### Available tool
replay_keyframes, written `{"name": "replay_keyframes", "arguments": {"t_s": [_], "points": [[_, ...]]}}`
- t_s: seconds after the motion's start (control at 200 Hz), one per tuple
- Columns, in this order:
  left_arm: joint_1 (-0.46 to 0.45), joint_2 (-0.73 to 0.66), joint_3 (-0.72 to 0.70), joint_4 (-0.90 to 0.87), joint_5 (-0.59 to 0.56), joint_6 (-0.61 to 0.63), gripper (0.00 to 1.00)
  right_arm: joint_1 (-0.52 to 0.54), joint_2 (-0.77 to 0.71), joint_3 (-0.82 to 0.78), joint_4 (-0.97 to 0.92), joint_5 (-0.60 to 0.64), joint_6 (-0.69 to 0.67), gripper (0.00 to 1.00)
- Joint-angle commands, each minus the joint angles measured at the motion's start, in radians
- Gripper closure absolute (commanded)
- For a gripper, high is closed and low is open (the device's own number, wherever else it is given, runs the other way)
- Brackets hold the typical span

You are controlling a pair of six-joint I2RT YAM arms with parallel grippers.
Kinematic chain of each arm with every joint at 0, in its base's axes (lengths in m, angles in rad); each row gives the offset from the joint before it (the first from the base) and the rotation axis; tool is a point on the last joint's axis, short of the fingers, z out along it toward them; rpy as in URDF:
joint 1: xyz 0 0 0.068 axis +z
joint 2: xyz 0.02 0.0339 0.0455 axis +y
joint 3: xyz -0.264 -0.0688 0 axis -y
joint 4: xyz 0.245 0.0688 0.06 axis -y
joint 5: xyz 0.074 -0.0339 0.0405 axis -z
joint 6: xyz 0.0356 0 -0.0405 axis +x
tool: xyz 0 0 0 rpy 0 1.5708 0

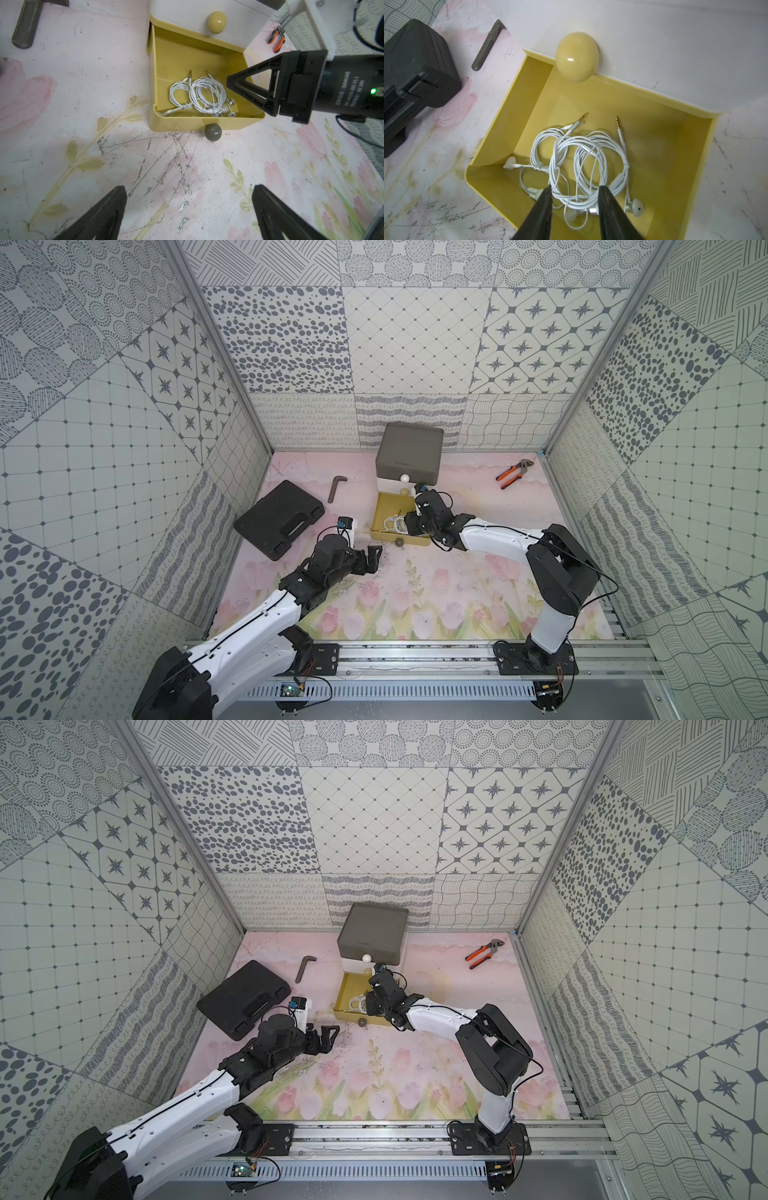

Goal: Place the wired earphones into the drawer by color
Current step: Place the wired earphones in the drawer, then close the drawer in the storage box.

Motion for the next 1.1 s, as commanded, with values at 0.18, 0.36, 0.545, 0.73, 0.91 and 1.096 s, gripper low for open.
{"name": "replay_keyframes", "arguments": {"t_s": [0.18, 0.36, 0.545, 0.73, 0.91, 1.096], "points": [[0.005, 0.01, -0.001, 0.059, 0.054, -0.122, 0.01, -0.018, -0.233, -0.133, 0.006, -0.002, 0.0, 0.49], [-0.007, 0.041, -0.002, 0.073, 0.052, -0.219, 0.01, -0.046, -0.375, -0.257, 0.001, 0.001, -0.043, 0.47], [-0.046, 0.127, 0.01, 0.112, 0.048, -0.312, 0.01, -0.063, -0.476, -0.381, 0.065, 0.06, -0.102, 0.44], [-0.092, 0.246, 0.014, 0.205, 0.009, -0.393, 0.06, -0.062, -0.572, -0.514, 0.204, 0.081, -0.151, 0.44], [-0.122, 0.384, 0.034, 0.351, -0.022, -0.472, 0.13, -0.062, -0.679, -0.609, 0.295, 0.089, -0.158, 0.43], [-0.147, 0.533, 0.069, 0.516, -0.022, -0.485, 0.22, -0.063, -0.742, -0.608, 0.246, 0.086, -0.201, 0.4]]}}
